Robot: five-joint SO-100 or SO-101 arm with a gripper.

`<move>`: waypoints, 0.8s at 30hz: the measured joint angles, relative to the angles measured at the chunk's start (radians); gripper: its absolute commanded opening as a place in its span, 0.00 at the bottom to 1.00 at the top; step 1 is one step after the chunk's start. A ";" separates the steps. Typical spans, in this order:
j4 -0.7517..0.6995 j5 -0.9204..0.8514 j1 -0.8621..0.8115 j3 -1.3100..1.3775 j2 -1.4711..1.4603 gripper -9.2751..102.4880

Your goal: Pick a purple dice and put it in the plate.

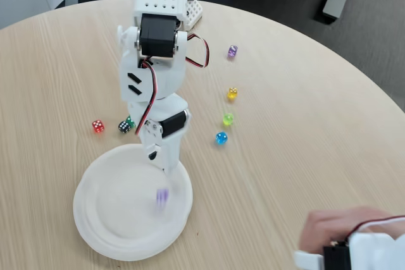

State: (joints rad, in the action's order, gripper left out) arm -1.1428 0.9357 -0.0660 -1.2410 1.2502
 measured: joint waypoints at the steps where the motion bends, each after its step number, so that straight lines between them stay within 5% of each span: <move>1: 0.000 0.018 0.000 0.000 0.000 0.08; 16: -0.397 0.112 0.005 -0.009 0.377 0.08; 24: -0.436 0.005 0.005 -0.282 0.859 0.08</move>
State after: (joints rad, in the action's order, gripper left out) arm -1.5785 0.9403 -0.0614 -1.5232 2.1092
